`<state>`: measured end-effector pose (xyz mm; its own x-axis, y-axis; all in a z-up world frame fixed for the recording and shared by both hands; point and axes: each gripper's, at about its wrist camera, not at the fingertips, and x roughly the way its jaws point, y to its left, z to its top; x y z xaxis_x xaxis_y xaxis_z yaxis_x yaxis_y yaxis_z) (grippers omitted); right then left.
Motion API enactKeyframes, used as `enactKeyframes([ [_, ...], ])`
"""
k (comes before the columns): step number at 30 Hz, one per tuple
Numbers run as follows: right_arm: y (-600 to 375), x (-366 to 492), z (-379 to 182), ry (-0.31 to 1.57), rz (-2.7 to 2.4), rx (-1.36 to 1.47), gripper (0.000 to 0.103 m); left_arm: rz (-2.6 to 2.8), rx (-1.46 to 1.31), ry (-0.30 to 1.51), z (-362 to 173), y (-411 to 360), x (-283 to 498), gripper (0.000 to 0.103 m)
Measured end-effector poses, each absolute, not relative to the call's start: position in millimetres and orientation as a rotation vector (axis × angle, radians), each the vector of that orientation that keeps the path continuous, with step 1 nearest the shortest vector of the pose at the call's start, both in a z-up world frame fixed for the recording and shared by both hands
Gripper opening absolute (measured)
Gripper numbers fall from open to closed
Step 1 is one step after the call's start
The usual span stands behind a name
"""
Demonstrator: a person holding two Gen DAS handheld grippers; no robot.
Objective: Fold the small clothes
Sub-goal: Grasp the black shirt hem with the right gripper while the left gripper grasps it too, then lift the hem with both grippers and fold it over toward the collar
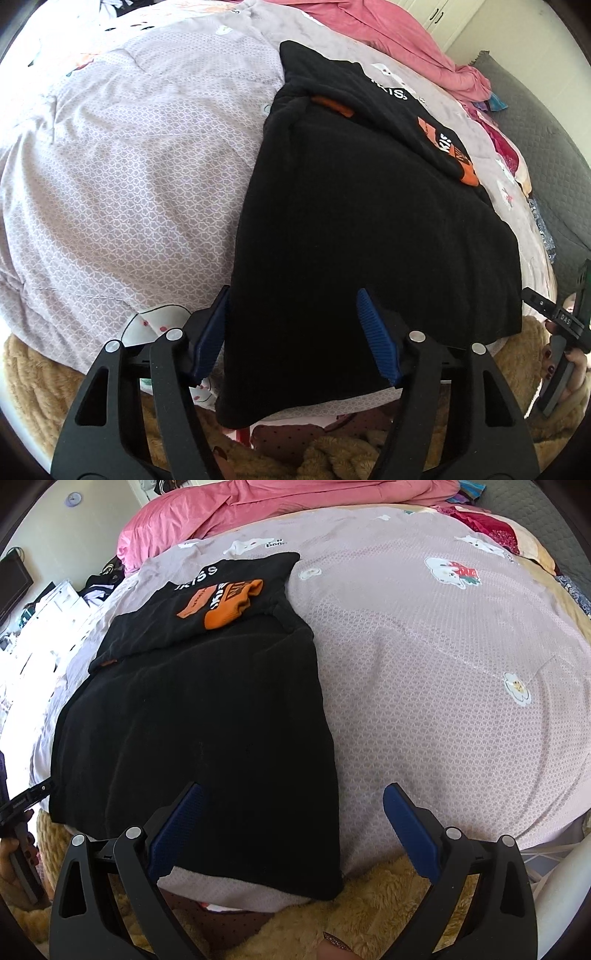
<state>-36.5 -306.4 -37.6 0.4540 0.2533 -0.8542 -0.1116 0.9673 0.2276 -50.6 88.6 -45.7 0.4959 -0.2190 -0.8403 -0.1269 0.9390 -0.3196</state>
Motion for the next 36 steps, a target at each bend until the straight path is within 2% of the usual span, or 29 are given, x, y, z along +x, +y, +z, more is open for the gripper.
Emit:
enactKeyframes([
  [2,-309,-37,-40,1.088,0.239,0.173,0.097,-0.058,-0.360,1.059,-46,88,-50,0.057],
  [5,-308,-38,-43,1.101,0.264,0.198,0.096,-0.056,-0.387,1.057,-47,96,-50,0.048],
  [6,-308,-38,-45,1.106,0.273,0.202,0.092,-0.056,-0.403,1.055,-47,99,-51,0.042],
  [7,-307,-39,-47,1.114,0.280,0.202,0.085,-0.056,-0.425,1.054,-48,104,-52,0.038],
  [8,-306,-39,-49,1.122,0.287,0.196,0.073,-0.057,-0.440,1.053,-49,107,-53,0.036],
  [10,-306,-39,-51,1.125,0.294,0.182,0.064,-0.059,-0.449,1.054,-50,109,-54,0.032],
  [12,-306,-40,-50,1.125,0.303,0.176,0.039,-0.061,-0.442,1.057,-49,108,-54,0.032],
  [13,-308,-41,-49,1.124,0.318,0.186,0.034,-0.061,-0.432,1.059,-49,106,-54,0.032],
  [15,-310,-44,-44,1.117,0.361,0.219,0.018,-0.057,-0.407,1.062,-50,103,-53,0.032],
  [20,-308,-44,-46,1.125,0.362,0.197,0.022,-0.052,-0.380,1.071,-54,98,-48,0.032],
  [23,-309,-40,-53,1.138,0.367,0.214,0.031,-0.046,-0.387,1.075,-53,100,-47,0.031],
  [26,-305,-37,-56,1.143,0.386,0.214,0.038,-0.031,-0.383,1.078,-52,100,-48,0.022],
  [28,-304,-36,-54,1.138,0.389,0.201,0.034,-0.028,-0.393,1.076,-50,101,-50,0.008],
  [30,-305,-36,-51,1.131,0.395,0.188,0.013,-0.031,-0.399,1.073,-48,102,-51,0.005],
  [32,-309,-37,-47,1.115,0.422,0.217,0.010,-0.036,-0.409,1.064,-44,104,-53,0.004],
  [36,-318,-41,-33,1.053,0.455,0.278,0.009,-0.051,-0.445,1.012,-27,109,-57,0.004],
])
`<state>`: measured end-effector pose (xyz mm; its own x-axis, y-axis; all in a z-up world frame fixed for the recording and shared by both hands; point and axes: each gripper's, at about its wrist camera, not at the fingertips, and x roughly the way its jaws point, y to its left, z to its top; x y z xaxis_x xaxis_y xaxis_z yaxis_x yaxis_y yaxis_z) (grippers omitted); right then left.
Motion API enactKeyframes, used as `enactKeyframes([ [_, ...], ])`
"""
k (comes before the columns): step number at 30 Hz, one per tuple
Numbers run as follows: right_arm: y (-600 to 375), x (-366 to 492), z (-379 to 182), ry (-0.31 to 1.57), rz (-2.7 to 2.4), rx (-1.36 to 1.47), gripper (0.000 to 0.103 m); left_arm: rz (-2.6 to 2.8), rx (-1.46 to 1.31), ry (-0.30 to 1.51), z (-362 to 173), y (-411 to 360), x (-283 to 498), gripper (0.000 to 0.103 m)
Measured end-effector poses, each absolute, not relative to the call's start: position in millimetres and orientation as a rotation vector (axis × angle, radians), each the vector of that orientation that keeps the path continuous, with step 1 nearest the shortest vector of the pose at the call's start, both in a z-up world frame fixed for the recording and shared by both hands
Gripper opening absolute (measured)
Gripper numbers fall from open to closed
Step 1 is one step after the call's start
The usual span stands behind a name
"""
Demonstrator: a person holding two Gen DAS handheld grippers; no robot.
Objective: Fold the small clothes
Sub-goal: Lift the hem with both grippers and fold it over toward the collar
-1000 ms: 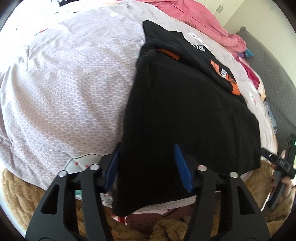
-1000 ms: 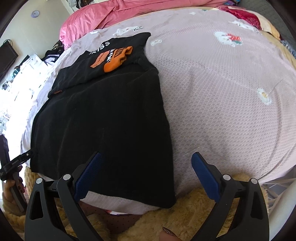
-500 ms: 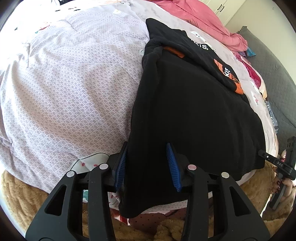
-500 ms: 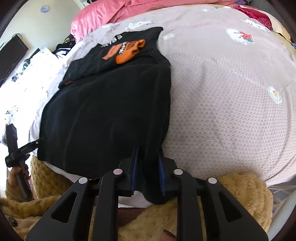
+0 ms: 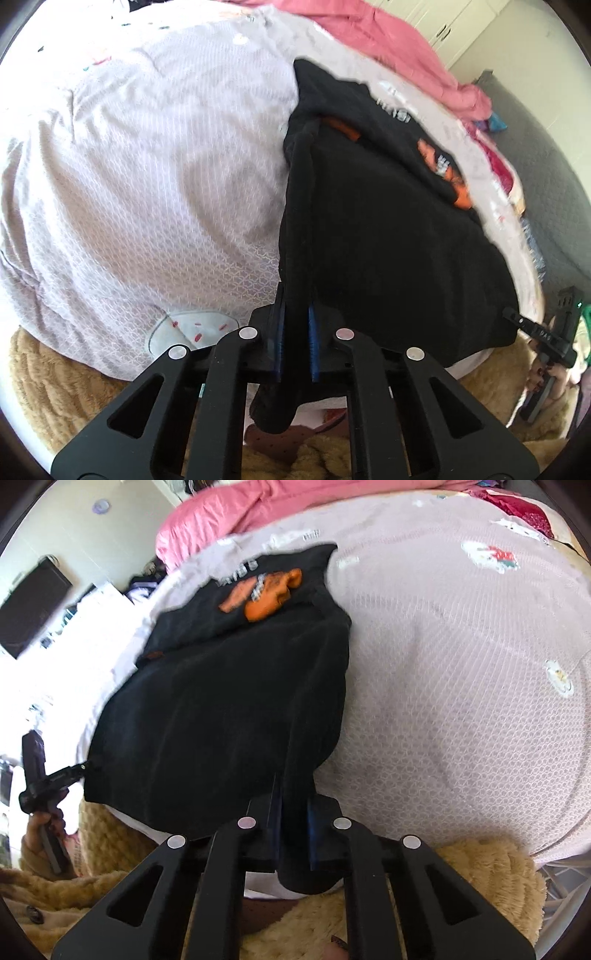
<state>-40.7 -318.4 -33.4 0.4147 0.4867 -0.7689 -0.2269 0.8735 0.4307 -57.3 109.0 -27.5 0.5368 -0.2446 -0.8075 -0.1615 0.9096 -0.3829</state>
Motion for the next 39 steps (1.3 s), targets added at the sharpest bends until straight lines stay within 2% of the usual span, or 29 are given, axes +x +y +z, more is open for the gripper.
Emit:
enactKeyframes([
  [10,-338,-35,21,0.815,0.496,0.408,0.007,-0.088,-0.474,0.844,26,120,-46,0.003],
  [17,-341,-16,47,0.721,0.492,0.422,0.007,-0.075,-0.469,0.774,45,123,-30,0.003],
  [39,-340,51,73,0.615,0.446,0.469,0.007,-0.059,-0.497,0.678,71,132,25,0.003],
])
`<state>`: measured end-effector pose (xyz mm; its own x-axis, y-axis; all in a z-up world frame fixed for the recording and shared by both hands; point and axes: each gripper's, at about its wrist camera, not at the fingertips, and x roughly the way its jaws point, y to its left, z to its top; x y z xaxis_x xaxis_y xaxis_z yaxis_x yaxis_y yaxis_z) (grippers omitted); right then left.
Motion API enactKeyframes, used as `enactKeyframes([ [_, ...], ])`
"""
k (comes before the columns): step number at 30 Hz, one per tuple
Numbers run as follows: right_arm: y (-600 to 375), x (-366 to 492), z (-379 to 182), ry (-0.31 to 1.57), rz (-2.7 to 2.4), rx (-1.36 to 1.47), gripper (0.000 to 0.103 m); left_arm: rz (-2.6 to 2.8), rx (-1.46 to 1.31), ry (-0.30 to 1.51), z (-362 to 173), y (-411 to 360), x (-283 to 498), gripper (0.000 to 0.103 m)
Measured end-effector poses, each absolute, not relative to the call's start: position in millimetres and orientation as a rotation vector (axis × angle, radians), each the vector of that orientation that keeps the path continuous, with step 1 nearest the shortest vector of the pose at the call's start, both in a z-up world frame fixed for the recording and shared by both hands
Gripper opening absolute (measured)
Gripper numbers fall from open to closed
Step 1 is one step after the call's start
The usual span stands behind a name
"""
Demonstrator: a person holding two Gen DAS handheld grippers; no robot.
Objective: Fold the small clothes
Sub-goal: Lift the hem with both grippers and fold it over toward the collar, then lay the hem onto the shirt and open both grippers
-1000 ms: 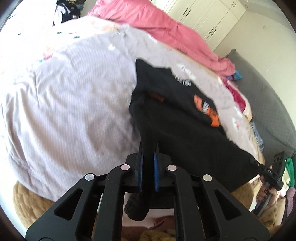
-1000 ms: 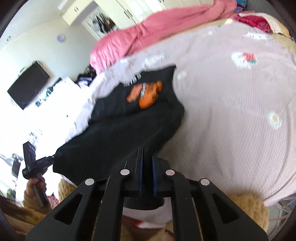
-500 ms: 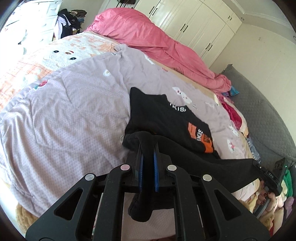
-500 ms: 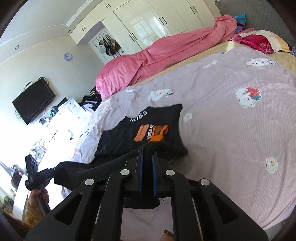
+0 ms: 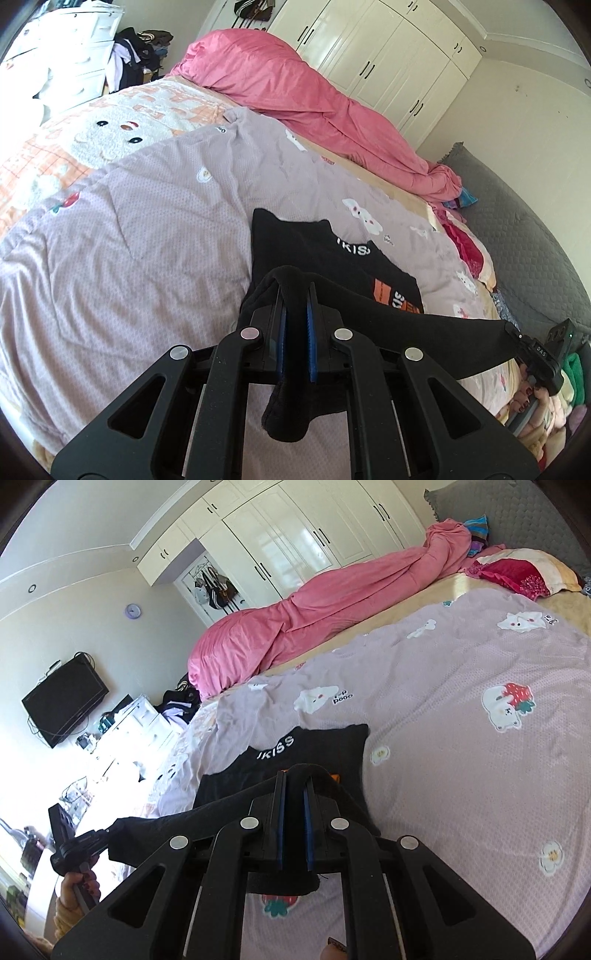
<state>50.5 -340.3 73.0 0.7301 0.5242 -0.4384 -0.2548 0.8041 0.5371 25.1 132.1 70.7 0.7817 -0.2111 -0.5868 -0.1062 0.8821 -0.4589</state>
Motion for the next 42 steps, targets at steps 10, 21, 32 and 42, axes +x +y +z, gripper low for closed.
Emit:
enactKeyframes([
  [10,-334,88,71,0.622,0.416,0.471,0.007,-0.051,-0.481,0.670,75,132,59,0.003],
  [21,-322,125,53,0.670,0.364,0.433,0.007,-0.021,-0.465,0.712,57,135,103,0.003],
  [32,-306,162,29,0.731,0.306,0.368,0.007,0.010,-0.455,0.775,29,140,136,0.003],
  [42,-303,175,8,0.761,0.233,0.347,0.043,0.050,-0.444,0.810,12,139,150,0.023],
])
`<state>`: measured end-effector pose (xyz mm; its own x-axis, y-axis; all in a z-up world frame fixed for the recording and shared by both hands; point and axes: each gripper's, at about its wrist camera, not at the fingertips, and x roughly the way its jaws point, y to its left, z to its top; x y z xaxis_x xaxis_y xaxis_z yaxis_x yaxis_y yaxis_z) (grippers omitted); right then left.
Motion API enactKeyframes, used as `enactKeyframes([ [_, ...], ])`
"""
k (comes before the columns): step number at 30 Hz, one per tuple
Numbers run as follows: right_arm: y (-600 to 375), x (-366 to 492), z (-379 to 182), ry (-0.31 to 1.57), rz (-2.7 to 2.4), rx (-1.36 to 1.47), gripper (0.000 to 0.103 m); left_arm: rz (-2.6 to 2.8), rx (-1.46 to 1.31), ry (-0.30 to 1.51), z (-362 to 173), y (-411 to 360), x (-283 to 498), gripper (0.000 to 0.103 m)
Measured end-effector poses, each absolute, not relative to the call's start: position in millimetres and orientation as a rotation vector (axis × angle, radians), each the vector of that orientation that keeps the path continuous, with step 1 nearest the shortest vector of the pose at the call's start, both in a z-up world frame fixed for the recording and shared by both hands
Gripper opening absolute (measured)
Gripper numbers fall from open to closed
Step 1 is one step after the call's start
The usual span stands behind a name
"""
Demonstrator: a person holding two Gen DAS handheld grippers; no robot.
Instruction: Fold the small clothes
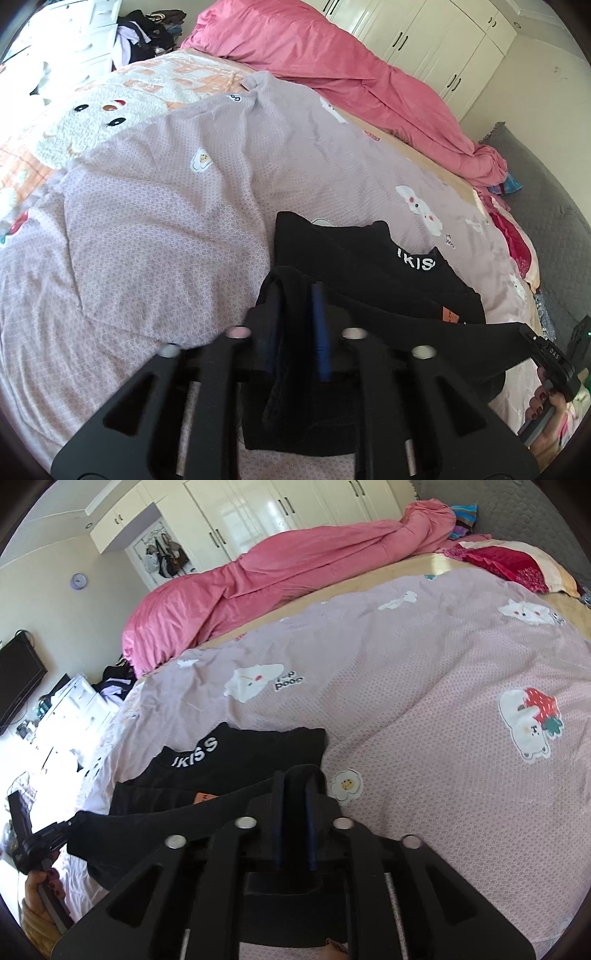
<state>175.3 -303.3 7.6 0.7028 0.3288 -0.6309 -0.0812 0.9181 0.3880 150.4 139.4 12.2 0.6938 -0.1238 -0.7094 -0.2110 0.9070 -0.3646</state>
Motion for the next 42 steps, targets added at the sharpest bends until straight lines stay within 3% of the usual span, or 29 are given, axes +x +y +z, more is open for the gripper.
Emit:
enactKeyframes([
  [1,-305,174,8,0.752,0.232,0.350,0.047,0.058,-0.438,0.800,14,139,148,0.033],
  [2,-306,172,8,0.746,0.234,0.355,0.047,0.066,-0.431,0.794,16,138,145,0.034],
  [15,-283,119,26,0.637,0.267,0.177,0.054,0.054,-0.365,0.731,42,120,94,0.035],
  [26,-242,96,2,0.721,0.393,0.060,0.042,0.016,-0.239,0.831,11,81,75,0.035],
  [42,-195,109,-39,0.831,0.387,-0.160,0.041,0.008,-0.047,0.879,-26,48,103,0.035],
])
